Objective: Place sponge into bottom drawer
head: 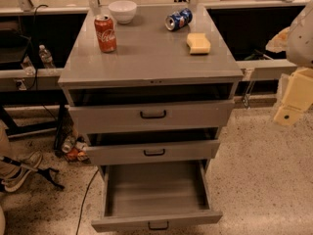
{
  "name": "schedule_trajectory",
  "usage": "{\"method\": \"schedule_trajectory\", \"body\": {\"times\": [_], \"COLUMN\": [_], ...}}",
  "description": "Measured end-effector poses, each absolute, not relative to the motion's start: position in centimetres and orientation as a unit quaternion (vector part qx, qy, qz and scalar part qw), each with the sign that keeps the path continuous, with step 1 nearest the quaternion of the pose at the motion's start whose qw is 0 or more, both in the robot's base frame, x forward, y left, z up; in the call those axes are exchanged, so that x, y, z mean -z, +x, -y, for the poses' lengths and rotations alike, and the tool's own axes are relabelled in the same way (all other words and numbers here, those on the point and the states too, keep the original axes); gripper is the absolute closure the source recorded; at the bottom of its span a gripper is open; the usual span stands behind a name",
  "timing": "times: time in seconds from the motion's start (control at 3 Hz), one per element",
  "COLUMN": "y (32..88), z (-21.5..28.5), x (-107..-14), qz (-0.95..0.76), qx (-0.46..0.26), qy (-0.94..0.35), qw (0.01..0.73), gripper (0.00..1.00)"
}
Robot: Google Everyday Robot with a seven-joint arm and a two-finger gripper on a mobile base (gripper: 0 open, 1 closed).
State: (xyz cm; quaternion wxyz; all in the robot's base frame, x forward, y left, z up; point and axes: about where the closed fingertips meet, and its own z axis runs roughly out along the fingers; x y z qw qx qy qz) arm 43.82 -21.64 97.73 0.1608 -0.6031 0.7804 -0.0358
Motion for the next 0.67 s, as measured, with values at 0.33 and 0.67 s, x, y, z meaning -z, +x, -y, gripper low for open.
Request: {"method": "schedule_trajectory", "body": {"times": [0.33, 0.67], "y": [43.8, 45.3], "z": [21.6, 22.4], "x": [-97.7, -97.8], "qz": [-0.780, -0.787], "qx": [0.036, 0.038], "qy": [-0.603, -0.588], "qw": [0.161, 0.181], "gripper": [0.00, 0.00]}}
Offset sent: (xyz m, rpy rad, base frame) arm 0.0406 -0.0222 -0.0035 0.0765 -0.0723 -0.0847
